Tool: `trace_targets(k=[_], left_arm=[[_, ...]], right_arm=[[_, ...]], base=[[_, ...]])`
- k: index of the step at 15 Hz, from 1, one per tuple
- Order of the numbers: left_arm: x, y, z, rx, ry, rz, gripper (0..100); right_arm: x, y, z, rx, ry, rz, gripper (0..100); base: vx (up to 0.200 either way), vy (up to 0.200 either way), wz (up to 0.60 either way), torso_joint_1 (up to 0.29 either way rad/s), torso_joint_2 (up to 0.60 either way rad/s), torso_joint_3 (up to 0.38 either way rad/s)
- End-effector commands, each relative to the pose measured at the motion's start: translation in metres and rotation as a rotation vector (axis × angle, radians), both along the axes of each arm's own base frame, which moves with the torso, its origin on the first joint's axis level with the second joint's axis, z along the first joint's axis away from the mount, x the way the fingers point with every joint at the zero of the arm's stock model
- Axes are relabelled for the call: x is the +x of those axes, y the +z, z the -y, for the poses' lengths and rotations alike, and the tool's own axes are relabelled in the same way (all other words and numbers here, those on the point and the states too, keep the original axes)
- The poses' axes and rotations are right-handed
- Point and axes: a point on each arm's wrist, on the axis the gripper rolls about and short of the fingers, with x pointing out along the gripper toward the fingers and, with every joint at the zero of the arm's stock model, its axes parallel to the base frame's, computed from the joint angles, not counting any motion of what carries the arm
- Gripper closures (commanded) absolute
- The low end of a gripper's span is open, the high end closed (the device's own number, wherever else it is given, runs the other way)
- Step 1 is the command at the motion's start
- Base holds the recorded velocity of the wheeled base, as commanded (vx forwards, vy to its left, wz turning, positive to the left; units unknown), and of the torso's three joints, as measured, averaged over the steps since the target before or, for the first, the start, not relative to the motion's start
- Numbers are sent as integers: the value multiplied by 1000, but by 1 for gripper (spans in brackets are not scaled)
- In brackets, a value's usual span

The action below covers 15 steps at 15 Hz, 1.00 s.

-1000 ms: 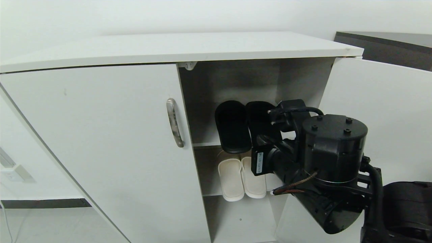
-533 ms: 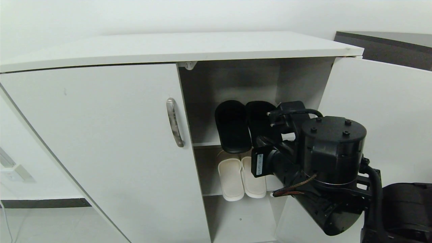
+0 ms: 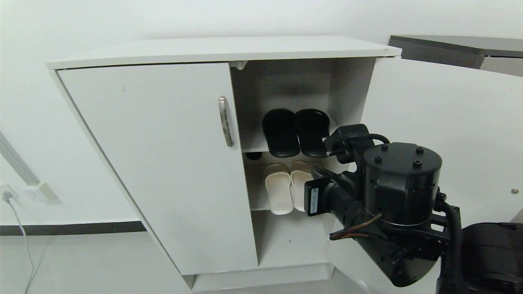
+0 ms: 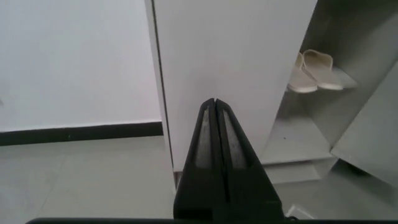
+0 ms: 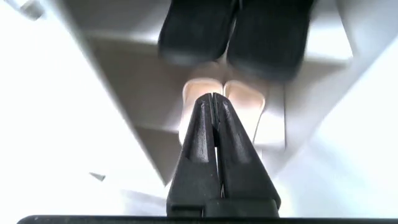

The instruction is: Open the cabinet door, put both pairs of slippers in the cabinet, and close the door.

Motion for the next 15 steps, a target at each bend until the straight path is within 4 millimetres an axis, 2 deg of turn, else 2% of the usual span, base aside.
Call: trace_targets(k=[1,10,15], left_arm=[[0,0,0,0,1,0,100],[0,0,0,-2,1,-3,100],[0,0,0,-2,1,-3,100]], right_arm=[[0,-3,-1,-11,4,-7,100],[3,-15,1,-44,-2,-30,100],[8,-23,4,-69,-16,-43,100]], base=[[-200,0,0,-2,2,-7],[-200,0,0,1,2,2],[0,0,0,0,0,0]])
